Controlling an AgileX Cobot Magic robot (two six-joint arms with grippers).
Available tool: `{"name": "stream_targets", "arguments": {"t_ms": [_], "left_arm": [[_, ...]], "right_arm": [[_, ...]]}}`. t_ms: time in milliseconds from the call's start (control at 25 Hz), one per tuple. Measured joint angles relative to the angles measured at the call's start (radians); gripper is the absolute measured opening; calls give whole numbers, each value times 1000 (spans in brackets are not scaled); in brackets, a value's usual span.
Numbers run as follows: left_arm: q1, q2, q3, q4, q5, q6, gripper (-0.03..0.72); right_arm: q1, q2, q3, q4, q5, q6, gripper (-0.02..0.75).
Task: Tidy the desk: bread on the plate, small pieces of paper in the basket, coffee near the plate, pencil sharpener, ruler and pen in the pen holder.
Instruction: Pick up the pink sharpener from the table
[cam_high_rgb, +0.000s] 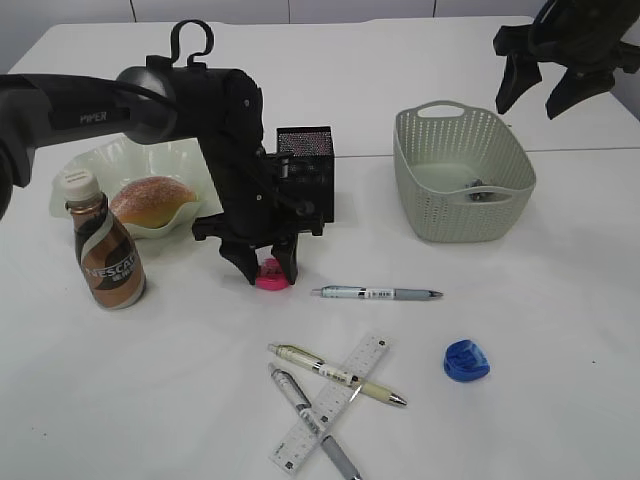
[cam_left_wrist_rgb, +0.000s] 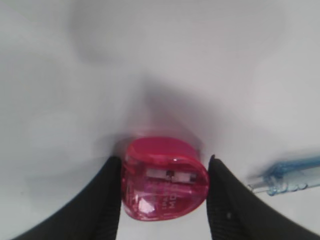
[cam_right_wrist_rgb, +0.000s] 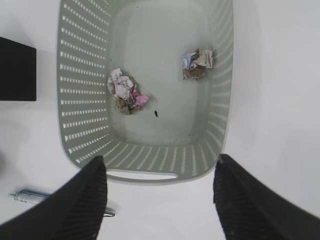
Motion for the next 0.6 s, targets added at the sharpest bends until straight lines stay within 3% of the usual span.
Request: {"name": "stream_targets", "arguments": {"t_ms": [360, 600], "left_arm": [[0, -80, 0, 77, 49, 9, 333], [-54, -150, 0, 150, 48, 10, 333]], "right_arm": [[0, 0, 0, 0, 0, 0, 489], [0, 0, 0, 0, 0, 0, 489]]}}
